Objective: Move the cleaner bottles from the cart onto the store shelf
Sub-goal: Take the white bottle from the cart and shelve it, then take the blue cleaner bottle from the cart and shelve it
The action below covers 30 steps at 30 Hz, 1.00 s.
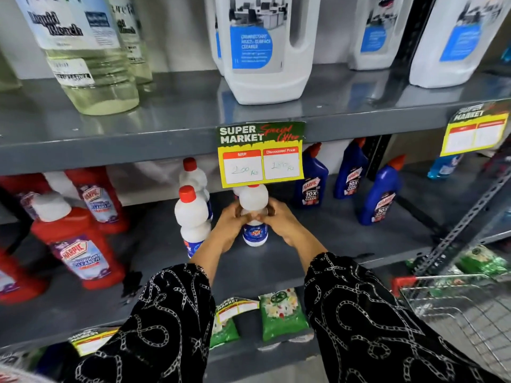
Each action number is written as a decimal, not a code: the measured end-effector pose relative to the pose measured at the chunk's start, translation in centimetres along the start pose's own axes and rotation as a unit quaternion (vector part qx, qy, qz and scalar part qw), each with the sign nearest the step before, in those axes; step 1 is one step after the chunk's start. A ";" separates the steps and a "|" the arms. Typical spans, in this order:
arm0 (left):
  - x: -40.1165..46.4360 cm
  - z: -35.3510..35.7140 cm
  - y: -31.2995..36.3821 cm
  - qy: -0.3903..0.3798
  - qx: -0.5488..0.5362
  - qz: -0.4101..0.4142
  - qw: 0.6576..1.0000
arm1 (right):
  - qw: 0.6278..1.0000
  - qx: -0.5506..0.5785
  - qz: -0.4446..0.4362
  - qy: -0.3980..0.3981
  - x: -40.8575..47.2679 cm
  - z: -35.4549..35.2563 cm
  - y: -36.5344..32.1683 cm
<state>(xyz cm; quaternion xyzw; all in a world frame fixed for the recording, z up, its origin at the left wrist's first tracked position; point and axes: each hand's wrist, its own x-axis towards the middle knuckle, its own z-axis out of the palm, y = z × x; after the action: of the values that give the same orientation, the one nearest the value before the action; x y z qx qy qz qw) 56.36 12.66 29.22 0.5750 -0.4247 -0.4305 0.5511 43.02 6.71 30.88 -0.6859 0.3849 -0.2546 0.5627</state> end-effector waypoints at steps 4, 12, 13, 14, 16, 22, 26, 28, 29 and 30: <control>-1.6 1.9 -0.2 0.156 0.058 0.077 0.983 | 0.999 -0.042 -0.006 -0.002 0.2 -0.9 0.6; -4.1 17.9 -2.1 0.177 0.085 0.123 0.973 | 0.964 0.041 -0.014 0.262 -5.5 -11.6 4.8; -3.2 20.5 -1.9 0.129 0.063 0.087 0.986 | 0.954 0.037 -0.004 0.298 -6.7 -13.9 6.1; -2.6 23.1 -1.7 0.083 0.035 0.045 0.995 | 0.943 0.036 0.014 0.331 -8.0 -16.1 7.3; -2.0 28.6 -1.8 -0.005 -0.001 -0.021 1.000 | 0.920 0.058 0.049 0.385 -11.0 -20.5 10.2; -4.5 44.9 -6.3 -0.202 -0.013 -0.186 0.961 | 0.835 0.157 0.116 0.513 -22.7 -30.2 18.7; -7.6 53.6 -11.6 -0.278 0.051 -0.254 0.925 | 0.757 0.215 0.198 0.585 -31.8 -34.3 26.5; -9.4 57.0 -14.8 -0.323 0.092 -0.295 0.895 | 0.720 0.213 0.276 0.600 -36.1 -35.1 31.8; -10.4 58.5 -16.4 -0.338 0.105 -0.319 0.879 | 0.708 0.200 0.324 0.595 -38.0 -35.1 34.2; -11.4 59.7 -18.1 -0.349 0.115 -0.344 0.864 | 0.700 0.183 0.368 0.584 -39.5 -35.0 35.5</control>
<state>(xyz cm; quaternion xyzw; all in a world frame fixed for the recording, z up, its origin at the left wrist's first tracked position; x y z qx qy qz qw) -3.91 8.20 10.11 0.5564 -0.4107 -0.7134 0.1135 -15.61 16.29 8.10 -0.0864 0.8040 -0.4421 0.3881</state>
